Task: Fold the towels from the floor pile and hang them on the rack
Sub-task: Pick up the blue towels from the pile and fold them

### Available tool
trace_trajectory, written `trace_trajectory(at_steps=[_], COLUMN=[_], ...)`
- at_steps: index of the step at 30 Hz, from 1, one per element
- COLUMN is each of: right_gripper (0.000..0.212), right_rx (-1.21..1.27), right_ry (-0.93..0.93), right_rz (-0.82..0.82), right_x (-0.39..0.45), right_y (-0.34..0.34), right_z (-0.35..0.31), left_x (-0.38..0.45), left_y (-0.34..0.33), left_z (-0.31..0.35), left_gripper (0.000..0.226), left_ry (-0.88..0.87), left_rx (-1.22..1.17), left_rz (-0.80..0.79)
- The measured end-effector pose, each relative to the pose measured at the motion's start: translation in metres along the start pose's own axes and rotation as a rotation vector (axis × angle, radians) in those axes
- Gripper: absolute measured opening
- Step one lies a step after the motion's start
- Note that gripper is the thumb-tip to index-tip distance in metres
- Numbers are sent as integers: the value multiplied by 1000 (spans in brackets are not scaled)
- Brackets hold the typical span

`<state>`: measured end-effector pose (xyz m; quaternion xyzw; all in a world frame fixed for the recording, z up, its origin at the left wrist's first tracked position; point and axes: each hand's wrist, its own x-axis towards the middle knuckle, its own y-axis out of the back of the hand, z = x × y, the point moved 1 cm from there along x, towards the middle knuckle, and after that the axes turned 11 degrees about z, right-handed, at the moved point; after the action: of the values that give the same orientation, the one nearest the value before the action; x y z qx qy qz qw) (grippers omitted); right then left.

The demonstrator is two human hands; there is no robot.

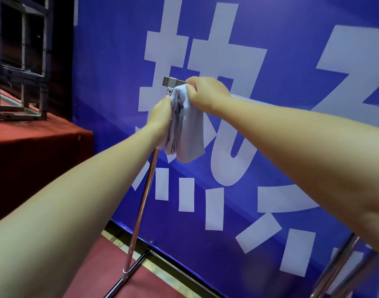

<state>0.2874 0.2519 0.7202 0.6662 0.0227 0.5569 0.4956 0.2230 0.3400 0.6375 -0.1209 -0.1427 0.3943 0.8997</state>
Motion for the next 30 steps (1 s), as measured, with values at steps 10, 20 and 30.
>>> trace_trajectory(at_steps=[10, 20, 30], right_gripper=[28, 22, 24], right_rx=[418, 872, 652], right_ry=[-124, -1217, -1604], right_rz=[280, 83, -154], right_x=[-102, -362, -654], right_y=[35, 62, 62], right_z=[-16, -10, 27], left_x=[-65, -265, -459], left_y=[29, 22, 48], left_z=[6, -74, -230], left_gripper=[33, 27, 35], left_ry=[-514, 87, 276], left_rx=[365, 383, 448], left_rz=[291, -154, -421])
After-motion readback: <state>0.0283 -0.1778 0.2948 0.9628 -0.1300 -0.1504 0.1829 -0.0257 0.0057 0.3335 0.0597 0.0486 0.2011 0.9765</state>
